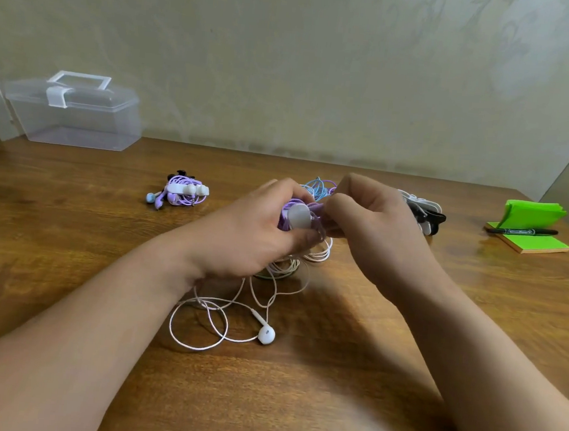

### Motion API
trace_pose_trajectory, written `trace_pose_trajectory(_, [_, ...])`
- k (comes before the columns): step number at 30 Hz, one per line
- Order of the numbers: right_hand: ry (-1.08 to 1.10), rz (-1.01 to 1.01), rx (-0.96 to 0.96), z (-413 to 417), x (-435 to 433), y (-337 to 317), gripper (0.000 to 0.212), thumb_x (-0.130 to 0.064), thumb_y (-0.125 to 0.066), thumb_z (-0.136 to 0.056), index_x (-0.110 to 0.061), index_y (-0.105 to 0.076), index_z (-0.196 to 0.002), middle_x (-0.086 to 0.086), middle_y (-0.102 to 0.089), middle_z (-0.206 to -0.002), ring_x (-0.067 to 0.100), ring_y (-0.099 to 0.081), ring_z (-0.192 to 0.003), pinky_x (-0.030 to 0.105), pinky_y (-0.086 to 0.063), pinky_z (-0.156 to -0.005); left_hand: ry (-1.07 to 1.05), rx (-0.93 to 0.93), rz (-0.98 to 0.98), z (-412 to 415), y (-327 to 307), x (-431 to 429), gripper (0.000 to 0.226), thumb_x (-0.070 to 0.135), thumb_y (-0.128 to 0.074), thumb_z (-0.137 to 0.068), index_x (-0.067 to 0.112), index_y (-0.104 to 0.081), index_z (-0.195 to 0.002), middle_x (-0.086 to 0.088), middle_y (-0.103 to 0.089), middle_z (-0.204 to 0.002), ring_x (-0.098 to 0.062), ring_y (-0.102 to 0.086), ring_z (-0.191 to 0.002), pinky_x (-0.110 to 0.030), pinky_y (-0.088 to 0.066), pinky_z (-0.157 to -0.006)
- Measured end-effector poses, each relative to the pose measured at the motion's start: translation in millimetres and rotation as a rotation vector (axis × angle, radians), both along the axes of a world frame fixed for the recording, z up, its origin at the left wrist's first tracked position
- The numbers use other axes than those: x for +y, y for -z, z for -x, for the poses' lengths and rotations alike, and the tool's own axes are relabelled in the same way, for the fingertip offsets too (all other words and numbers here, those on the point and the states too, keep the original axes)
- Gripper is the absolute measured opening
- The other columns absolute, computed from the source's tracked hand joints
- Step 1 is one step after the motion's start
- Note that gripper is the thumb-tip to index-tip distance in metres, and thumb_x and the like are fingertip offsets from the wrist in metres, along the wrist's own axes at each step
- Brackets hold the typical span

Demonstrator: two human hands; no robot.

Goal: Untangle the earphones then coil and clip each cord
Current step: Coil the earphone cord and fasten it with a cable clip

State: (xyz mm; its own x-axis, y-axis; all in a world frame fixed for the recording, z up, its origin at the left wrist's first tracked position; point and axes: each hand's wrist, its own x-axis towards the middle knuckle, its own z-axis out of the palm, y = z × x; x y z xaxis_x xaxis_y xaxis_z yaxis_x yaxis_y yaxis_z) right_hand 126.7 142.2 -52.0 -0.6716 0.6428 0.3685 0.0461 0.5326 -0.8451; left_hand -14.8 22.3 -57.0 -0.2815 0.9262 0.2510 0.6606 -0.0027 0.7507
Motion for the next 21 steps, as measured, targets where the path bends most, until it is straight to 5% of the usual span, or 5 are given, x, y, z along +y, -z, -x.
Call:
trace_pose_trajectory(8, [-0.007, 0.011, 0.056, -5, 0, -6, 0.015, -0.020, -0.061, -0.086, -0.007, -0.062, -0.078, 0.016, -0.075, -0.082, 0.039, -0.074, -0.084, 0.064, -0.061, -0.076, 0.027, -0.092, -0.039, 5, -1, -4, 0.038, 0.037, -0.073, -0.092, 0.026, -0.057, -0.125, 0.005, -0.075, -0.109, -0.015, -0.072, -0.103, -0.049, -0.054, -0.095])
trace_pose_trajectory(13, [0.005, -0.032, 0.061, 1, 0, -1, 0.016, -0.025, -0.061, -0.084, -0.013, -0.060, -0.074, 0.019, -0.069, -0.081, 0.045, -0.067, -0.085, 0.067, -0.057, -0.074, 0.049, -0.154, -0.124, 5, 2, -1, 0.032, 0.048, -0.071, -0.091, 0.032, -0.059, -0.116, -0.003, -0.074, -0.103, -0.028, -0.074, -0.097, -0.059, -0.058, -0.089])
trace_pose_trajectory(21, [-0.010, 0.134, 0.127, 3, 3, 4, 0.020, -0.021, -0.060, -0.085, -0.003, -0.057, -0.078, 0.031, -0.065, -0.087, 0.032, -0.062, -0.074, 0.067, -0.055, -0.075, 0.004, -0.241, -0.218, 6, 9, 11, 0.025, 0.028, -0.067, -0.100, 0.027, -0.060, -0.124, -0.011, -0.070, -0.109, -0.032, -0.072, -0.098, -0.057, -0.058, -0.091])
